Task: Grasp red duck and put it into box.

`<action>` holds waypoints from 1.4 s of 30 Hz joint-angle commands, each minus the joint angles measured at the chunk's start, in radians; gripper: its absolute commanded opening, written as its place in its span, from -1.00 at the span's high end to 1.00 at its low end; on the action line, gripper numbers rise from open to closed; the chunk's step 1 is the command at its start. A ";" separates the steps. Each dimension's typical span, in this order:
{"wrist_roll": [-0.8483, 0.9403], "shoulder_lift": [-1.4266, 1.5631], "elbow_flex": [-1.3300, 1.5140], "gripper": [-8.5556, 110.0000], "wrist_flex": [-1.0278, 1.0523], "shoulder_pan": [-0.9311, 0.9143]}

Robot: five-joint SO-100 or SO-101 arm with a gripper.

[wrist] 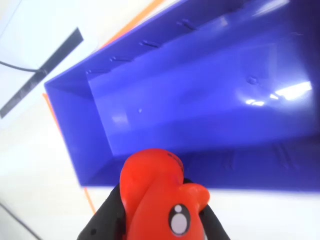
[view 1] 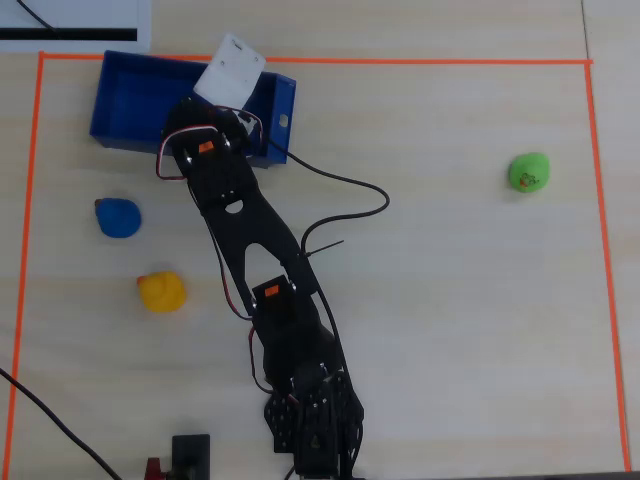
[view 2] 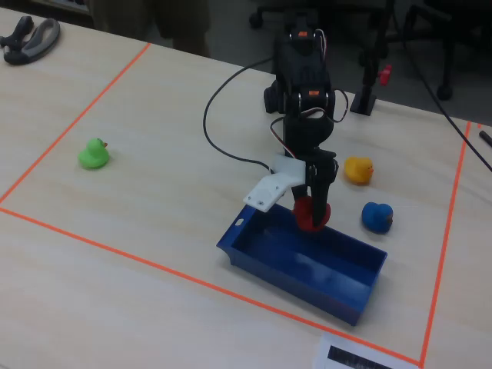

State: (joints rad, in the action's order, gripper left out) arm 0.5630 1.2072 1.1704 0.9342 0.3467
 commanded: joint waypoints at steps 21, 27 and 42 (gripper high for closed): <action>0.112 0.101 -0.152 0.55 0.146 -0.181; 0.241 0.555 0.244 0.85 0.107 -0.324; 0.462 1.536 1.302 0.85 0.101 -0.399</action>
State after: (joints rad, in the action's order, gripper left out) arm 0.9925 2.4973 2.3746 1.0446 -0.0552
